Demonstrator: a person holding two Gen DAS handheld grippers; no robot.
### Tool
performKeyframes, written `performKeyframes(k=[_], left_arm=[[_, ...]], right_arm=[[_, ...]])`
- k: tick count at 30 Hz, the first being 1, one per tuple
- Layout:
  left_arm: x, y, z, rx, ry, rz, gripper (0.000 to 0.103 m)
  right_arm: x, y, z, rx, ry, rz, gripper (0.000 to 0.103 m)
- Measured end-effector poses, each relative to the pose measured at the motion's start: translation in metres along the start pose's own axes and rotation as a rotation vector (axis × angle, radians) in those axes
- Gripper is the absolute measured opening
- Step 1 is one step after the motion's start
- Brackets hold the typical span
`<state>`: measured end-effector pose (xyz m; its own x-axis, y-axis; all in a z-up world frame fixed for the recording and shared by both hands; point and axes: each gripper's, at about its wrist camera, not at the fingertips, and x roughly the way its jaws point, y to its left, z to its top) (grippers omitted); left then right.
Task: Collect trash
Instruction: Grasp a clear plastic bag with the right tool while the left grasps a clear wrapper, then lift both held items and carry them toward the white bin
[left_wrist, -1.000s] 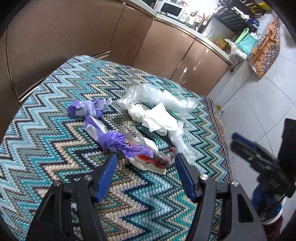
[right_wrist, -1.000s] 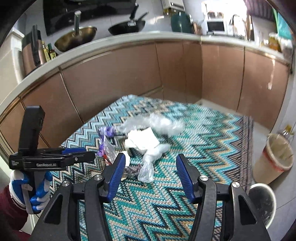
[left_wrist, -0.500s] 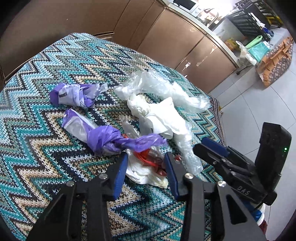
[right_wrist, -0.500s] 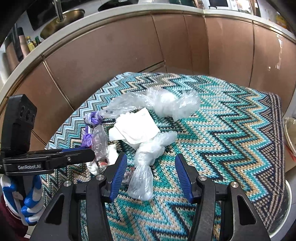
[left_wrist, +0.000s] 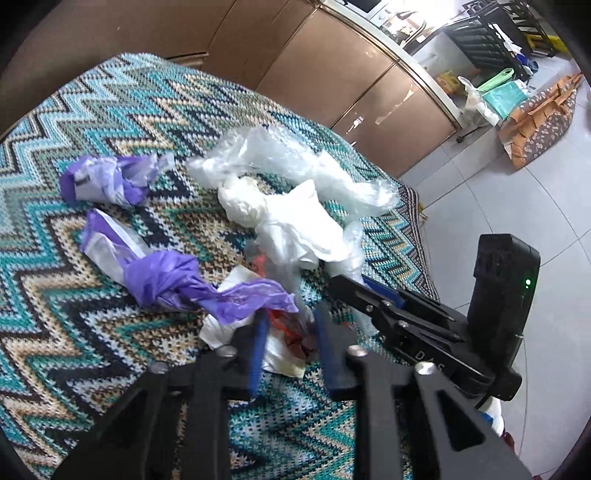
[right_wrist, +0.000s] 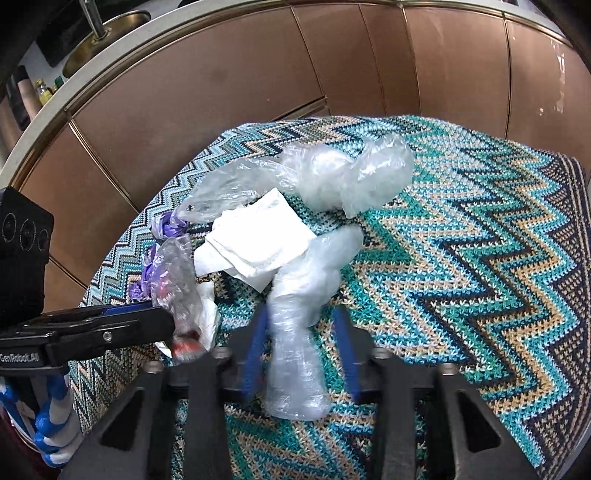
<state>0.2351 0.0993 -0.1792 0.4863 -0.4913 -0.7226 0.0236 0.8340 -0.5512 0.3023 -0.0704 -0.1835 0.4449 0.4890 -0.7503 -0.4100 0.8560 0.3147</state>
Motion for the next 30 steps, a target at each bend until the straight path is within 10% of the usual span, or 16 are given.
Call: performKeyframes(k=[30], left_arm=[[-0.093,-0.071,-0.044,0.169,-0.142,-0.067,0.006]], right_arm=[[-0.152,0.019,-0.060,-0.048,-0.205,-0.071,0.018]])
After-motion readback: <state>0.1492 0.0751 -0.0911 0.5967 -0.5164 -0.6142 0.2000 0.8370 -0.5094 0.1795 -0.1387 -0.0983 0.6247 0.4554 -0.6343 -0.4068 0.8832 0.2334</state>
